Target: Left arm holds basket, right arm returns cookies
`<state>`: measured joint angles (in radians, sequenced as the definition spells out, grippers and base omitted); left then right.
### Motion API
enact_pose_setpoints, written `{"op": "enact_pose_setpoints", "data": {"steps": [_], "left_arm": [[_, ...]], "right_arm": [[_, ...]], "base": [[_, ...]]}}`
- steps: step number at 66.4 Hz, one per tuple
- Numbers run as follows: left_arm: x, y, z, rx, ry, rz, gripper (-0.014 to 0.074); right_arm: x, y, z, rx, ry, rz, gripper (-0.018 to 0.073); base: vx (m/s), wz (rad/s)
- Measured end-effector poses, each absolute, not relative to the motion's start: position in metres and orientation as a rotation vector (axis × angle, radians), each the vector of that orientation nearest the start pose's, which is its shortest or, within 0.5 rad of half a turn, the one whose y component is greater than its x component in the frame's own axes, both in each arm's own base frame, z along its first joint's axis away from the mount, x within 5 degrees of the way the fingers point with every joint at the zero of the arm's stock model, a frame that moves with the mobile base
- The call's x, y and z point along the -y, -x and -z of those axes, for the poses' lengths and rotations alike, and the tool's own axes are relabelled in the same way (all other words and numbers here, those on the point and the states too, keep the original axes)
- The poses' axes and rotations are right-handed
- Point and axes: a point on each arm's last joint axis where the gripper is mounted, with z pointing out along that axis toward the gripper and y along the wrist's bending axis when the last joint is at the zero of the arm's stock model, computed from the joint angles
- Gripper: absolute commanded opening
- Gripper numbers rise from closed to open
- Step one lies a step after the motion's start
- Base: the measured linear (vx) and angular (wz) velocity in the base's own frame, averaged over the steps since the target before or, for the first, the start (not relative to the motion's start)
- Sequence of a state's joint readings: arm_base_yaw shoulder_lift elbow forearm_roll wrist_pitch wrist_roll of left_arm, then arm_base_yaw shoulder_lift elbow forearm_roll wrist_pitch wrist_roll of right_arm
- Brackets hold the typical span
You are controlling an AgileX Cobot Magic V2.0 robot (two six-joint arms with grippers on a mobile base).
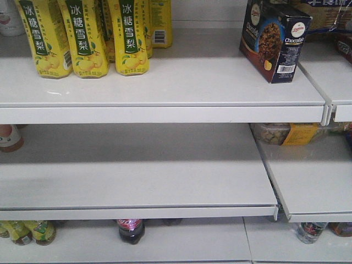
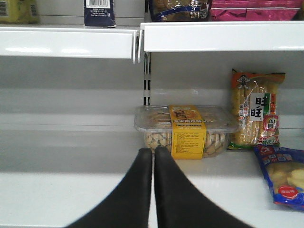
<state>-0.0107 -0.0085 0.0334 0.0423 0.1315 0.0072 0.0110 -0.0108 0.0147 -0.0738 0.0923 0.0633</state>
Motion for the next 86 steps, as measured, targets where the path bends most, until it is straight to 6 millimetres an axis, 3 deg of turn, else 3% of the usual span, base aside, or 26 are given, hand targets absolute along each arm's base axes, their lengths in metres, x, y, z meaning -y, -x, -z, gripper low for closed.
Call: {"op": "enact_pose_setpoints", "data": {"steps": [86], "left_arm": [[0.0001,-0.057,-0.1904,-1.639,-0.045,-0.034,-0.0006]], "right_arm": [[0.0,-0.0568,-0.2001,-1.545,-0.007,-0.01,-0.0008]], "base": [[0.0,0.0]]}}
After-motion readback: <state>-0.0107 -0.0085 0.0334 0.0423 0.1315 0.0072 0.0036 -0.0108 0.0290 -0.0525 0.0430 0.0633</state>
